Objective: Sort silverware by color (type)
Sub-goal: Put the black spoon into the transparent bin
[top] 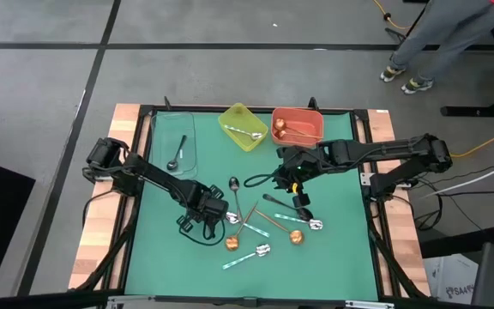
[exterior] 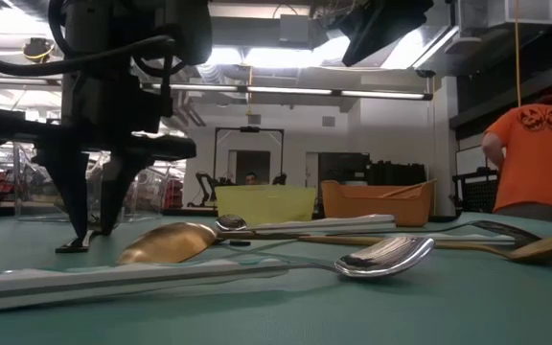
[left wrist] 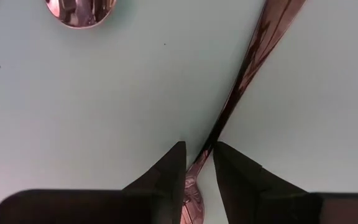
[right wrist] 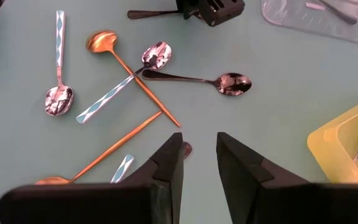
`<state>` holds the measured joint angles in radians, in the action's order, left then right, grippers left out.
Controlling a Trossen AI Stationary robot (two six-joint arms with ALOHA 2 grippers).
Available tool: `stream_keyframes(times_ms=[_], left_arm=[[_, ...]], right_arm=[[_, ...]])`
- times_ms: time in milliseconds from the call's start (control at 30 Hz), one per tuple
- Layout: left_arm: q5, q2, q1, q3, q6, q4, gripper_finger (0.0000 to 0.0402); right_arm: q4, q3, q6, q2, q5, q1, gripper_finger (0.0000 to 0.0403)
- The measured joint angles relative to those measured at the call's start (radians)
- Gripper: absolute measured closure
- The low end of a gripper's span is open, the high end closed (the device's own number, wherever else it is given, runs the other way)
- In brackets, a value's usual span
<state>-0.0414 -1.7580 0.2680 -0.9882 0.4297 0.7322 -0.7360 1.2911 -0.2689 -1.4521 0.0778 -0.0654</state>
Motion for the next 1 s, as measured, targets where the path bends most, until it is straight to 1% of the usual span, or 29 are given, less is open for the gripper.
stream_keyframes(times_ms=[133,300,600,667,767,833,1000], left_arm=[[0.001,0.0,0.0,0.0,0.0,0.001,0.0353],[0.003,-0.001,0.0,0.001,0.0,0.0,0.0392],[0.002,0.002,0.001,0.003,-0.013,-0.006,0.0394],[0.002,0.002,0.001,0.0,-0.066,-0.004,0.0396],[0.0,-0.001,0.001,-0.018,-0.186,-0.002,0.0398],[-0.005,-0.003,0.0,-0.034,-0.249,-0.027,0.0399],[0.002,-0.002,0.0,-0.088,-0.362,-0.016,0.04]], right_arm=[[0.0,0.0,0.024,0.0,-0.039,-0.001,0.0315],[-0.046,0.0,0.025,0.001,-0.041,-0.001,0.0315],[-0.183,-0.001,0.057,0.025,-0.042,-0.001,0.0315],[-0.203,-0.001,0.057,0.037,-0.049,-0.001,0.0315],[-0.236,-0.001,0.058,0.06,-0.06,-0.001,0.0315],[-0.259,-0.001,0.059,0.079,-0.084,-0.001,0.0315],[-0.287,-0.004,0.082,0.136,-0.131,-0.001,0.0315]])
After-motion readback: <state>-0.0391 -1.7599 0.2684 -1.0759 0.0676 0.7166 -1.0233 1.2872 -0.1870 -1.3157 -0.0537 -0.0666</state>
